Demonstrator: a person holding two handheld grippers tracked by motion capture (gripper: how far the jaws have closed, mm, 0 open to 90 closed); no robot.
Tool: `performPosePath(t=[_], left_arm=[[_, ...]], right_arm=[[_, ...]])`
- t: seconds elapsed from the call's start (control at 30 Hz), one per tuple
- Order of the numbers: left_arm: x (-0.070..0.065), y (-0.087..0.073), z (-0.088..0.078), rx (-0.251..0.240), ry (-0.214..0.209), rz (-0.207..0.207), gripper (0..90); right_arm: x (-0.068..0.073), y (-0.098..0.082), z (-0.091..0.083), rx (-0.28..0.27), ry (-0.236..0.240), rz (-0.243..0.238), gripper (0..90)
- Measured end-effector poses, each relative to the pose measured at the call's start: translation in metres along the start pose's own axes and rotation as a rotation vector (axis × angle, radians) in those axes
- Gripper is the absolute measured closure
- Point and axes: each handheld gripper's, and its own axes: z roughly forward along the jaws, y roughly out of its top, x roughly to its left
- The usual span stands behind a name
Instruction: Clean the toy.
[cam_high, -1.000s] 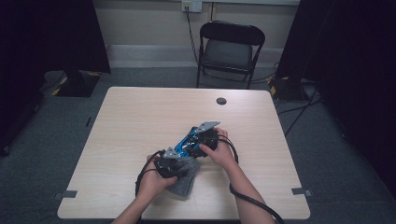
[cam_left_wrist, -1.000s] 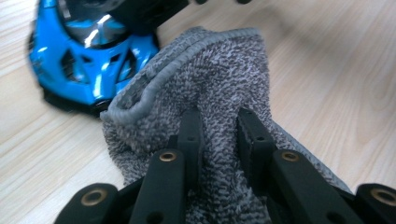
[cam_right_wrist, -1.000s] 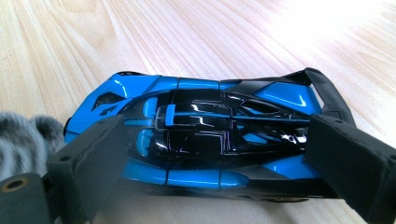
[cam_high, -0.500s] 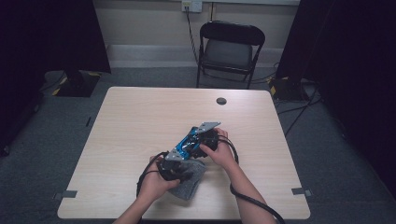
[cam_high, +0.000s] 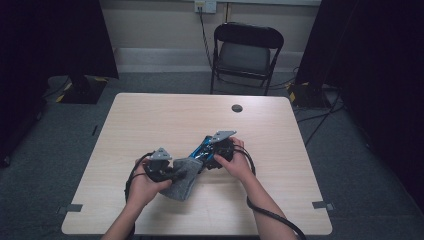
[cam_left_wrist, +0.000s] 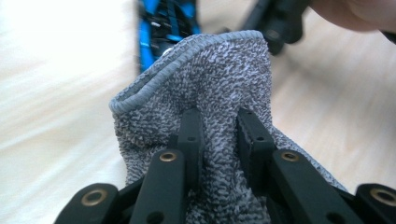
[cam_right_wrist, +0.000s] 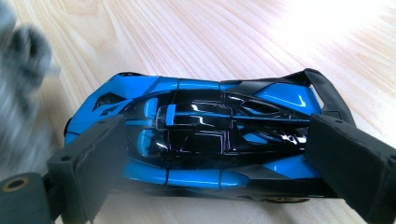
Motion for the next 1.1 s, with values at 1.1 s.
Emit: performPosePath(t=[1.1], left_arm=[[0.092,0.067,0.082,0.029,0.164,0.009,70.6]], right_arm=[[-0.001,0.000,0.000,0.004,0.005,-0.005,5.7]])
